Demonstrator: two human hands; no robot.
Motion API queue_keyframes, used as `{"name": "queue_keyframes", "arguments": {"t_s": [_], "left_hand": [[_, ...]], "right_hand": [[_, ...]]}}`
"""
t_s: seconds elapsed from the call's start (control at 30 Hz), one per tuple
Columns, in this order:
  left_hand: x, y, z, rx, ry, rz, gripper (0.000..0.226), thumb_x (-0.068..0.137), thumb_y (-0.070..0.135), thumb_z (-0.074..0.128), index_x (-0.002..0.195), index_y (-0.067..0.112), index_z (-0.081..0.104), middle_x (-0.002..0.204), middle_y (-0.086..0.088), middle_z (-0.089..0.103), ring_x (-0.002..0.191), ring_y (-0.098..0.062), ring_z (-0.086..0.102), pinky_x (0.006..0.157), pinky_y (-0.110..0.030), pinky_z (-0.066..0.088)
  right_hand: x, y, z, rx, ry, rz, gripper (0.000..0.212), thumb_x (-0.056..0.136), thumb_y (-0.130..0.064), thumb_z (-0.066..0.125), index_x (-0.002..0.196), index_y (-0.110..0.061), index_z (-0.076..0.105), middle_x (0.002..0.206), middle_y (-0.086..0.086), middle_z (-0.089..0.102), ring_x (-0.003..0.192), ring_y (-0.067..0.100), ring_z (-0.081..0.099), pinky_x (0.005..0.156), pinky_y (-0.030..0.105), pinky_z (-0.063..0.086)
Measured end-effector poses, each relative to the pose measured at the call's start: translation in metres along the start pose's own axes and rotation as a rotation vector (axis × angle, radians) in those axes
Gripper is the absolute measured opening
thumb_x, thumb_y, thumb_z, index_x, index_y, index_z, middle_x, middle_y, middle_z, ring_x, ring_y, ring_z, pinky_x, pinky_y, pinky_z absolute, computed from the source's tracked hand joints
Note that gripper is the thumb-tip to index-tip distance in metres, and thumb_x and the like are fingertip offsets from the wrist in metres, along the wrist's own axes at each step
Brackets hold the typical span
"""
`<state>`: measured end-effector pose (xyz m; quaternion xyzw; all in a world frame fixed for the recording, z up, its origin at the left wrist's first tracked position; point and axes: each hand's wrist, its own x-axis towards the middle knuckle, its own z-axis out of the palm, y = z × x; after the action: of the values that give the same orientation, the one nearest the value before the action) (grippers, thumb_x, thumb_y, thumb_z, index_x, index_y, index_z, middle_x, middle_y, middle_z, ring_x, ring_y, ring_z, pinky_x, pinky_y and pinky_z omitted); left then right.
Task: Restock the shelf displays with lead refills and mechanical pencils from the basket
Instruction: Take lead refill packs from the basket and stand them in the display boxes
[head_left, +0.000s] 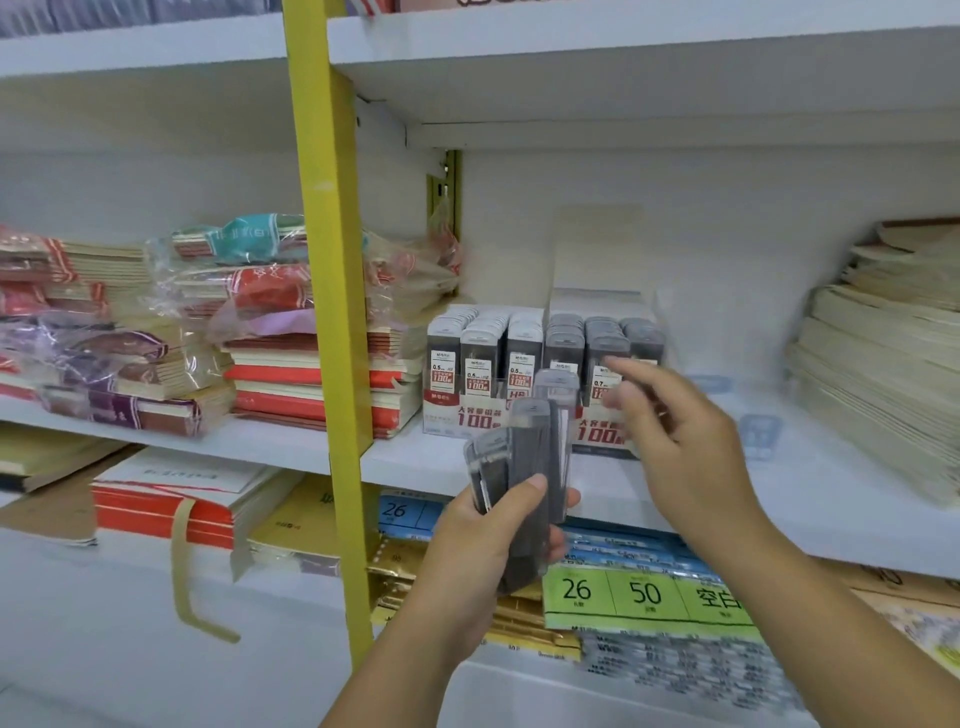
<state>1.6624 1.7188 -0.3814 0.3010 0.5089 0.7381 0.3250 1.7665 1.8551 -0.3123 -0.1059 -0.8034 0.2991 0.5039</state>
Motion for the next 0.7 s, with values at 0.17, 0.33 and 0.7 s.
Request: {"name": "queue_keyframes", "arguments": {"t_s": [0.17,0.33,0.7], "left_hand": [[-0.011,-0.001,0.008,0.115,-0.040,-0.061,0.054,0.065,0.057,0.076,0.108,0.025,0.070,0.092,-0.008,0.078,0.072,-0.015,0.070,0.073,-0.032,0.058],[-0.017,-0.001,0.010,0.047,-0.051,-0.106,0.042,0.076,0.048,0.078,0.109,0.022,0.070,0.076,-0.009,0.071,0.066,-0.017,0.064,0.065,-0.031,0.053],[-0.018,0.002,0.005,-0.096,-0.041,-0.043,0.029,0.073,0.041,0.077,0.098,0.026,0.079,0.075,-0.008,0.066,0.061,-0.015,0.057,0.055,-0.028,0.048]], "right_hand": [[-0.003,-0.011,-0.003,0.290,-0.171,0.215,0.029,0.096,-0.020,0.057,0.111,-0.044,0.061,0.098,-0.013,0.071,0.047,0.008,0.053,0.046,0.016,0.043],[-0.002,-0.007,-0.020,0.387,-0.188,0.285,0.024,0.100,-0.006,0.046,0.104,-0.027,0.057,0.069,-0.009,0.068,0.052,0.012,0.055,0.047,0.020,0.043],[-0.008,-0.002,-0.030,0.361,-0.328,0.291,0.024,0.100,-0.020,0.051,0.119,-0.033,0.048,0.104,-0.007,0.074,0.093,0.016,0.066,0.076,0.027,0.049]]}}
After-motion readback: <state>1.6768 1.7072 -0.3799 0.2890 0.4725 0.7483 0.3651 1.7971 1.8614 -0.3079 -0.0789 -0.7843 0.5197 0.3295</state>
